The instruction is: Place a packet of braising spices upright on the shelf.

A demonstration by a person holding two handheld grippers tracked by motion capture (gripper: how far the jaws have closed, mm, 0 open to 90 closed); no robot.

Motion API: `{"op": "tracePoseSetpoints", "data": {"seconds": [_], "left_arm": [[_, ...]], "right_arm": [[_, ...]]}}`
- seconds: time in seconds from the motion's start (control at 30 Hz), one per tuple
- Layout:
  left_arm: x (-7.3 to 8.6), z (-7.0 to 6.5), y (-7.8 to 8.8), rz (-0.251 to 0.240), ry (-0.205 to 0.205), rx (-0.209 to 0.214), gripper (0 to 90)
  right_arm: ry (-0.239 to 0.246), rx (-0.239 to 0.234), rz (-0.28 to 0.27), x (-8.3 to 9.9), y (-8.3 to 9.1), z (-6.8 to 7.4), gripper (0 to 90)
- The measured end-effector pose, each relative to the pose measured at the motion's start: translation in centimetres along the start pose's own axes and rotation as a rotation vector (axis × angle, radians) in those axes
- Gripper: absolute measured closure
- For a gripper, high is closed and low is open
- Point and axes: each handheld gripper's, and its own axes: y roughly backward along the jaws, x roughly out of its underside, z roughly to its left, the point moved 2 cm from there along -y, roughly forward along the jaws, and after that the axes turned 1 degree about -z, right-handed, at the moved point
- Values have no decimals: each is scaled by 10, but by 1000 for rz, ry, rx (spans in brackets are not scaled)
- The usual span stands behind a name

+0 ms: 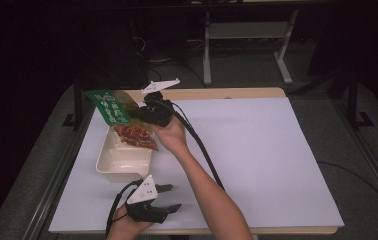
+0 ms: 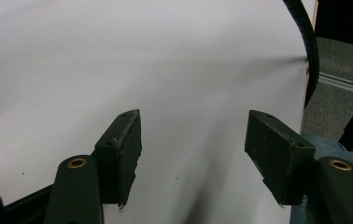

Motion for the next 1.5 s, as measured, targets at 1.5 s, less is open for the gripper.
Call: {"op": "tracePoseSetpoints", "data": {"seconds": [1.5], "left_arm": [[0, 2, -2, -2, 3, -8, 336]], "right_arm": [[-89, 24, 1, 38, -20, -28, 892]]}}
